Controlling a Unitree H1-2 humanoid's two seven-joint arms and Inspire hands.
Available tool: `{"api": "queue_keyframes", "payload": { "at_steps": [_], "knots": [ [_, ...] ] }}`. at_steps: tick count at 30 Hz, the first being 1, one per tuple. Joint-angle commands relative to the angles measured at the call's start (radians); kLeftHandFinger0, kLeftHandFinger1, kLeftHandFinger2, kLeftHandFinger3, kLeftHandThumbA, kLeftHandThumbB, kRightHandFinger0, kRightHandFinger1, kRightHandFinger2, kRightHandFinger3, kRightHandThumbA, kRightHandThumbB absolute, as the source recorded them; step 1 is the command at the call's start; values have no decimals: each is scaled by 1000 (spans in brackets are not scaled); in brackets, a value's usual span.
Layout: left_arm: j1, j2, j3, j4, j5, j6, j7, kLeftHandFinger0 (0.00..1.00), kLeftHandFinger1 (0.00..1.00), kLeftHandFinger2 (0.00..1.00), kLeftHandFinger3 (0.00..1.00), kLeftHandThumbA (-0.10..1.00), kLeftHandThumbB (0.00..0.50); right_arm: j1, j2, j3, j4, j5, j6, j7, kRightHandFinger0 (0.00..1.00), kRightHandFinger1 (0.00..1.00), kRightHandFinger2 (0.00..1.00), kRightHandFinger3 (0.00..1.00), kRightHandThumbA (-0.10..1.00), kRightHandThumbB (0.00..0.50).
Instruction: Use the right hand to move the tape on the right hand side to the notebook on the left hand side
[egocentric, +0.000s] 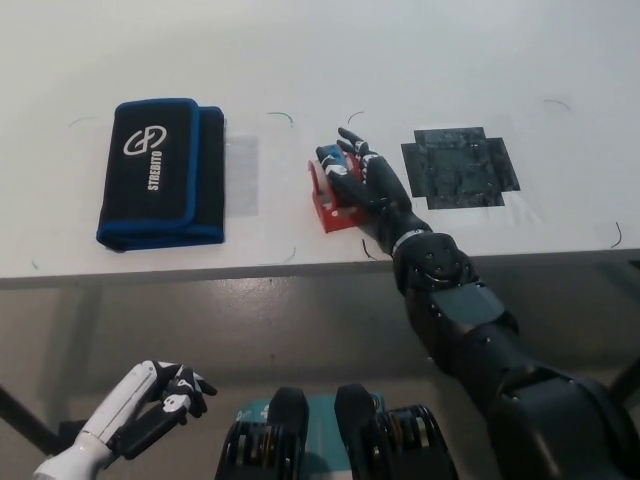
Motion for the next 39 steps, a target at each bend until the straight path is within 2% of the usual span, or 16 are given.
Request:
{"api": "queue_keyframes", "payload": {
  "at_steps": [1,5,21,25,27,34,35,39],
  "knots": [
    [-18,19,10,-35,-2,-3,-10,423,434,547,826,740,157,-39,48,15,16,-7,-9,48,1000,1000,1000,1000,593,498],
    [-15,16,11,-40,-5,4,-10,416,431,543,831,706,137,-34,67,15,15,-2,-11,64,1000,1000,1000,1000,570,500],
    [-19,16,7,-43,-4,9,-14,418,429,534,828,713,145,-39,96,22,22,-6,-11,78,1000,1000,1000,1000,577,500],
    [-19,15,9,-40,-7,4,-14,409,424,525,836,683,121,-38,93,22,20,-3,-11,84,1000,1000,1000,1000,573,500],
    [-19,15,9,-40,-6,6,-14,412,429,535,838,696,137,-38,90,22,22,-4,-9,83,1000,1000,1000,1000,580,500],
    [-15,15,10,-45,-8,9,-14,422,434,546,837,704,144,-32,72,22,20,-5,-19,85,1000,1000,1000,1000,607,500],
    [-15,15,10,-45,-6,11,-14,422,433,543,838,708,147,-29,47,36,13,-22,-31,75,1000,1000,1000,1000,630,499],
    [-11,16,12,-44,-9,9,-13,423,431,539,840,708,142,-25,9,26,1,-7,-39,101,1000,1000,1000,1000,615,500]
  ]
}}
